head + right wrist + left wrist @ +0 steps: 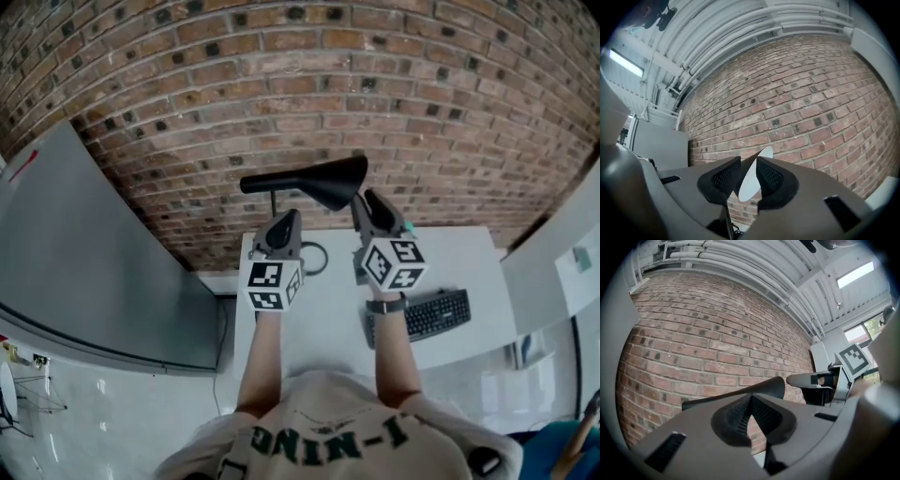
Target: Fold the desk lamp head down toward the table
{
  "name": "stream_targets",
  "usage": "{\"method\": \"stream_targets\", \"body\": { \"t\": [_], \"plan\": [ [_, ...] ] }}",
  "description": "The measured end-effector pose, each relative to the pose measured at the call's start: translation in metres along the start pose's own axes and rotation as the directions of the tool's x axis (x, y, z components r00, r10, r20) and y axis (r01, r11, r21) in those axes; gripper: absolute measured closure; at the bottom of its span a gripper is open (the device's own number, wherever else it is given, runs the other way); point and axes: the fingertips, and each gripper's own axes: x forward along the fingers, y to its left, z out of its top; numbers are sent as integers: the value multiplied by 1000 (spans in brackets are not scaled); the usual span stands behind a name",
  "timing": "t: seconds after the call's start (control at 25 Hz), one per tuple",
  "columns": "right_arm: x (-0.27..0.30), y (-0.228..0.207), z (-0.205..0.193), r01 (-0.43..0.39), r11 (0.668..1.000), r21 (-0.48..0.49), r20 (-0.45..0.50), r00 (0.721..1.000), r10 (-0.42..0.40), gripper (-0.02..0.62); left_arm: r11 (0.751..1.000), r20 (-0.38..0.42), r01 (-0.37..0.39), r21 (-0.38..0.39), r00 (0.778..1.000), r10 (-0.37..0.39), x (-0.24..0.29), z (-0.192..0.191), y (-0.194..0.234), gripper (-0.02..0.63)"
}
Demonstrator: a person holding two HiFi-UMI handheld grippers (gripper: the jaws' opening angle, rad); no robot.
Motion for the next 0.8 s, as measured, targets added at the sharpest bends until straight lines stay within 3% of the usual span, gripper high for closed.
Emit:
{"method": "stream_targets", "body": {
  "t": [0.24, 0.44, 0.8],
  "plan": [
    [13, -8, 9, -19, 998, 61, 33, 999, 17, 466, 1000, 3, 22, -8, 1000, -22, 13, -1, 3, 609],
    [28, -21, 12, -7, 989, 148, 29, 1000, 3, 463, 999, 6, 40, -4, 999, -40, 19, -3, 4, 609],
    [51, -24, 21, -75, 934, 350, 10, 997, 77, 465, 998, 24, 61, -3, 998, -61, 29, 4, 11, 609]
  ]
}}
